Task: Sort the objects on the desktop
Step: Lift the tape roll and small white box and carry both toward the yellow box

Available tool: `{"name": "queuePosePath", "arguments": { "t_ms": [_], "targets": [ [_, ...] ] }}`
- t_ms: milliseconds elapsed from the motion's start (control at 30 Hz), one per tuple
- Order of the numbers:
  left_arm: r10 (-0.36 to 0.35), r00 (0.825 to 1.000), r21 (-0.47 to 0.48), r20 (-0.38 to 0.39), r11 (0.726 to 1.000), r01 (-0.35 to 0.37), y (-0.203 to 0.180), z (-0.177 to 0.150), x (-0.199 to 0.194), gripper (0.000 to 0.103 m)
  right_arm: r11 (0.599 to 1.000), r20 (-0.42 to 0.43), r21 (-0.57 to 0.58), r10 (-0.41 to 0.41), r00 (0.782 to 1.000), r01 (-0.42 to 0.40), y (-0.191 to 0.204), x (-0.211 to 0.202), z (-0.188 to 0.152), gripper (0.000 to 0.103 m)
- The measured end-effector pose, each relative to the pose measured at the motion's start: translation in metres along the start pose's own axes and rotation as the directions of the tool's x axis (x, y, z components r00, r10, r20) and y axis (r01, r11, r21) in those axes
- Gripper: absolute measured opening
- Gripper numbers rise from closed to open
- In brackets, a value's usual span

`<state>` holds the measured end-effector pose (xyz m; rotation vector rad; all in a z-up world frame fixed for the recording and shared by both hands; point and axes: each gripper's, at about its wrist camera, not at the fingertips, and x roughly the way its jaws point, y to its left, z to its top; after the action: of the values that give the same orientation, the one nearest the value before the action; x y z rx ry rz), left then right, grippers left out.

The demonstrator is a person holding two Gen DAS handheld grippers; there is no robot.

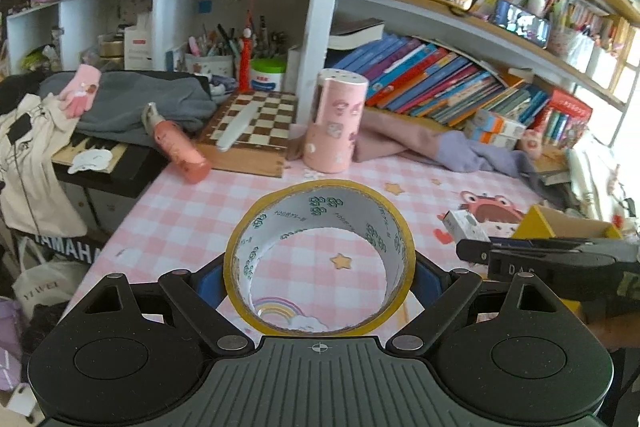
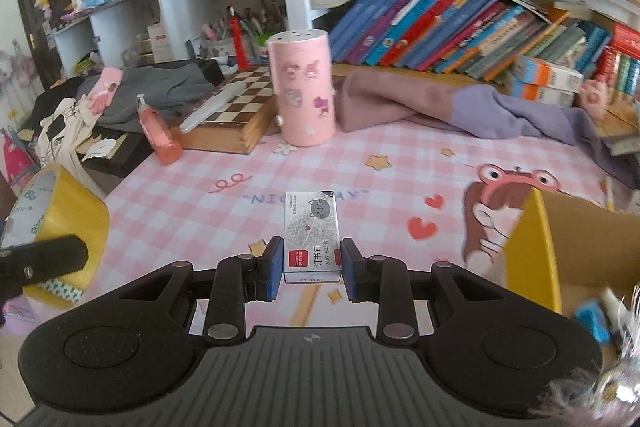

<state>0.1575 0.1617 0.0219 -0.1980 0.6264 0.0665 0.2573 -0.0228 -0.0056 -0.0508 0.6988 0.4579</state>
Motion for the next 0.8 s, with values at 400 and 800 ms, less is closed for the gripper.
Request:
{"name": "queuePosePath", "arguments": {
  "t_ms": [400, 800],
  "targets": [
    [-0.085, 0.996, 0.048, 0.008, 0.995, 0.084, -0.012, -0.02, -0.034, 0.091, 0.998, 0.012, 0.054, -0.012, 1.0, 0.011, 0.011, -0.055, -0.032, 0.027],
    [-0.142, 0.989, 0.079, -0.05, 0.986, 0.146, -0.013, -0.067, -0.08, 0.091, 0.994, -0.027, 0.093, -0.05, 0.998, 0.052, 0.037, -0.107, -0.093, 0.027]
  ]
}}
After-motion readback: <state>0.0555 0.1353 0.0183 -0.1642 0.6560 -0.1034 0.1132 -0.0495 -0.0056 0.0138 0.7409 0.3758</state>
